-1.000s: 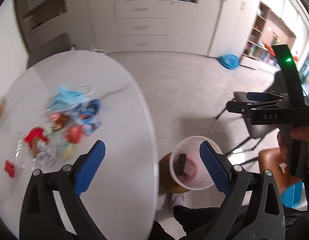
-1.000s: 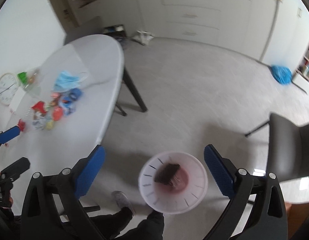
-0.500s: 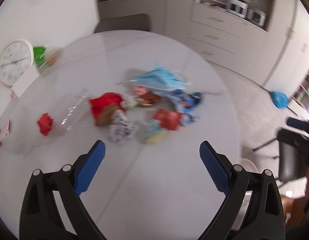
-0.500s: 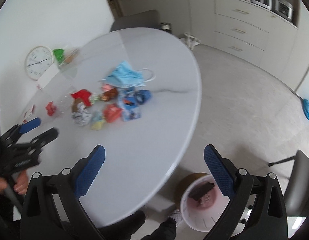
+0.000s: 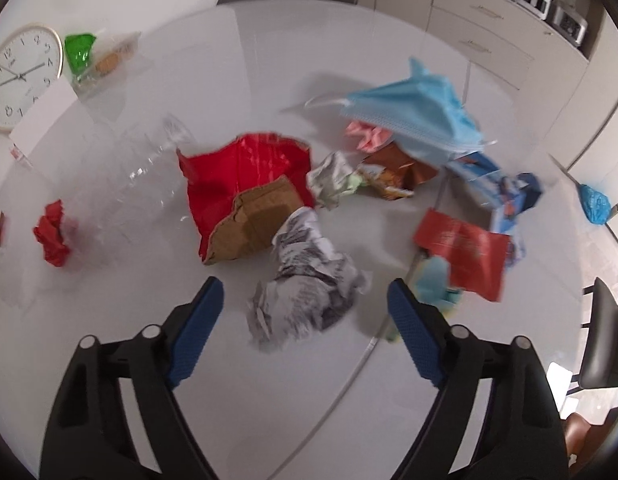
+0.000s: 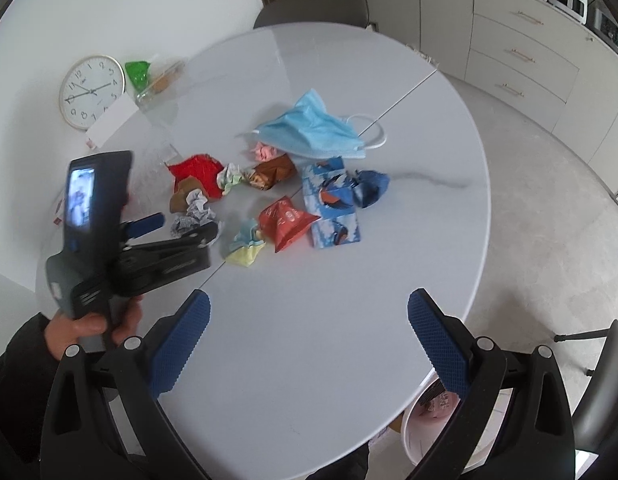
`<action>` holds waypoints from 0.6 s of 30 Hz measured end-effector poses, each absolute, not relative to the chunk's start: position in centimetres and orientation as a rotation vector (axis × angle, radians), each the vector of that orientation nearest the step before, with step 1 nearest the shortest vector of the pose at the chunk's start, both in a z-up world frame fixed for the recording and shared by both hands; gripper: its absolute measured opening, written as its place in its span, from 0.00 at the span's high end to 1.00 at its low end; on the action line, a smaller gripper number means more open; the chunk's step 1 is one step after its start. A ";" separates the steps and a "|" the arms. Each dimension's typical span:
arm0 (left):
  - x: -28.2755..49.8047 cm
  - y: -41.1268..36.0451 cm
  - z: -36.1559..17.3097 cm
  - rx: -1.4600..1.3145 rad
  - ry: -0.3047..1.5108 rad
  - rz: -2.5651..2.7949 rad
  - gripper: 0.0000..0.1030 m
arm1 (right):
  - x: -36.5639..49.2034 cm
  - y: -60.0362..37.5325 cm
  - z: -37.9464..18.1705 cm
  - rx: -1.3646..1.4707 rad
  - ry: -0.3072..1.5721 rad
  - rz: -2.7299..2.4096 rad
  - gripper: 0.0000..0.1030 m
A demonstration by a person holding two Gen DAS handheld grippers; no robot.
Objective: Collect trash
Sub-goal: 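Grasp crumpled white paper with the left tool while the right grasps a blue-yellow tissue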
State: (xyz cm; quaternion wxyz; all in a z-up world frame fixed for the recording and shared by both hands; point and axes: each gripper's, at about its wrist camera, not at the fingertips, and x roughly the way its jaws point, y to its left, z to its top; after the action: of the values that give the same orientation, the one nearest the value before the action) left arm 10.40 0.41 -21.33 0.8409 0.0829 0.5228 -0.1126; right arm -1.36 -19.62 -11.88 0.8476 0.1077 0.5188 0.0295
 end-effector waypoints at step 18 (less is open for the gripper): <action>8.7 4.7 -18.4 0.061 1.081 -0.309 0.58 | 4.1 -14.6 -18.6 0.390 1.184 0.081 0.21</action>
State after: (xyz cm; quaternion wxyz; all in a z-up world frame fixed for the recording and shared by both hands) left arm 8.68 4.70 -18.42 0.8456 0.0287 0.5125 -0.1462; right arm 4.13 -14.60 -18.57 0.8111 0.1827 0.5543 0.0381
